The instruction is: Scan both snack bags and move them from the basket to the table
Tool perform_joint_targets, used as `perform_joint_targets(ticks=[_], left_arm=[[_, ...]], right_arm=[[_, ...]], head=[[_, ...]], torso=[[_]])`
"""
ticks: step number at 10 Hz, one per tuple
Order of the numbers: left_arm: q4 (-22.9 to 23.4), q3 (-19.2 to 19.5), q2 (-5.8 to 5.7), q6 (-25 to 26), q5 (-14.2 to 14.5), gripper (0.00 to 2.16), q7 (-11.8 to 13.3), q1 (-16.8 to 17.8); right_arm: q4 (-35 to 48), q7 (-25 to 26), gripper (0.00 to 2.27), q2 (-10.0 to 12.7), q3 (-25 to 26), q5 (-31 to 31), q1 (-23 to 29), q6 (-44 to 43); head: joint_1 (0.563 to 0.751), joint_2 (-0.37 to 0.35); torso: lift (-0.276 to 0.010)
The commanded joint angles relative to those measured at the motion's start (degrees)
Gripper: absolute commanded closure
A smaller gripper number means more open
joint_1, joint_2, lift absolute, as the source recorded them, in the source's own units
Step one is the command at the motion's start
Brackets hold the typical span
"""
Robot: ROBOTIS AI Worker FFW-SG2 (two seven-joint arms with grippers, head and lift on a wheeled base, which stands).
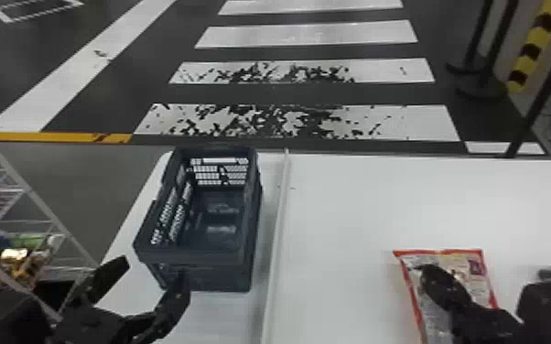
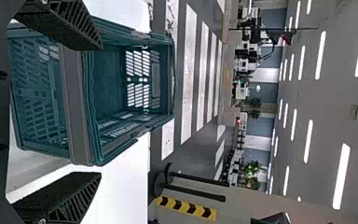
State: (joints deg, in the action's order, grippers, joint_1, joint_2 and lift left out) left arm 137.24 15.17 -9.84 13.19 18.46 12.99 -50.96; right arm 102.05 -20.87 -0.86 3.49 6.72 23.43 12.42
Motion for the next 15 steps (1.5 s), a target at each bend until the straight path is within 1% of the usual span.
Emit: perform_joint_targets(ticks=[1,6,8,10,12,13,14,15], left_arm=[[-1.01,0.04,-0.09,-0.92,0.0,0.03,0.02,0.51],[-1.45,-0.14,-0.09,-0.75,0.0,0.03,0.11,1.3],[-1.45,-0.14,-0.09,-0.75,0.0,0.03,0.02,1.57],[-1.72,-0.14,-0.09,-0.75,0.0,0.03,0.02,2.01],[-2.51,-0.75,-0.18,-0.75,0.0,0.03,0.02,2.8],[-2.95,-0.93,-0.26,-0.75,0.0,0.03,0.02,3.33],[-3.65,-1.02,-0.44,-0.75,0.0,0.03,0.02,3.94],[-4.35,-1.28,-0.53,-0.75,0.0,0.03,0.02,4.56]], right_arm=[[-0.98,0.3,2.25,-0.02,0.55,-0.21,-1.02,0.37],[-2.73,0.56,2.25,-0.02,3.36,0.23,-2.16,1.08],[-0.45,0.56,2.25,-0.02,3.36,1.37,-0.84,1.08],[4.03,0.56,2.25,-0.02,3.71,2.51,1.35,1.08],[6.23,0.56,2.25,-0.02,6.53,4.01,2.67,0.9],[7.02,0.39,2.25,-0.11,8.81,4.62,2.85,1.6],[8.6,0.04,1.69,-0.2,10.83,4.62,3.81,1.6],[9.57,-0.49,1.25,-0.28,12.94,4.53,4.34,1.6]], head=[[0.695,0.144],[0.695,0.102],[0.695,0.092],[0.695,0.094],[0.695,0.09],[0.695,0.071],[0.695,0.055],[0.695,0.021]], torso=[[-0.098],[-0.098],[-0.098],[-0.098],[-0.098],[-0.098],[-0.098],[-0.098]])
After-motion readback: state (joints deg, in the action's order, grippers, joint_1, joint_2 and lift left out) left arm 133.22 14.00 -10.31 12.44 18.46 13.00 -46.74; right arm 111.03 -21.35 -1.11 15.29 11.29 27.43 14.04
